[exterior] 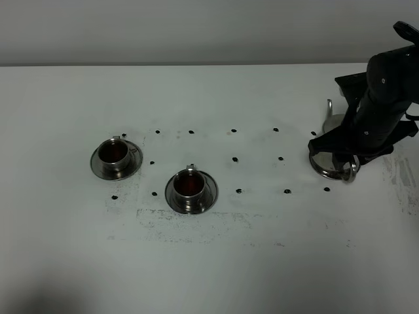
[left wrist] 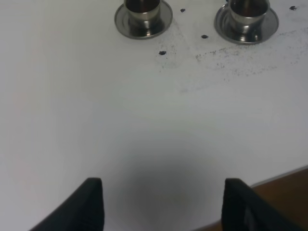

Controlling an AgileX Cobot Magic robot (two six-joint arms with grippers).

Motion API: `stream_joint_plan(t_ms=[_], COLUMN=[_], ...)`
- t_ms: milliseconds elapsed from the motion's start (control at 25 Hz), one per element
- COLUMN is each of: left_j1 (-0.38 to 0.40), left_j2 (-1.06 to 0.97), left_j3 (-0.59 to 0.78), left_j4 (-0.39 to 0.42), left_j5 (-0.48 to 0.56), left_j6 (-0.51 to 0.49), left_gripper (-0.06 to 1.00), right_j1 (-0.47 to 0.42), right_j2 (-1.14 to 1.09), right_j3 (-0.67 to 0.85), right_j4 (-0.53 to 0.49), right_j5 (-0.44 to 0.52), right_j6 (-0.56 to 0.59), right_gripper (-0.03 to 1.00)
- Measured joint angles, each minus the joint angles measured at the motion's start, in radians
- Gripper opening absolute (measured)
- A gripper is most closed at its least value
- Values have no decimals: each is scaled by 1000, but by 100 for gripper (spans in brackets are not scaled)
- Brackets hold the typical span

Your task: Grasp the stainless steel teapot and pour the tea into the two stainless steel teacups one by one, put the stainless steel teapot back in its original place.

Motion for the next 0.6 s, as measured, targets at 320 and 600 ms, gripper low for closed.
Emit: stream_joint_plan(t_ms=[320, 600], left_j1=[0, 0], left_j2=[0, 0], left_j3=[0, 0], left_j4=[0, 0], left_j5=[0, 0], left_j6=[0, 0], left_gripper=[52, 52], right_j1=[0, -47], right_j2=[-143, -402], right_j3=[6, 133], right_j4=[-1, -10], right_j5=[45, 40], right_j6=[2, 21], right_gripper=[42, 42])
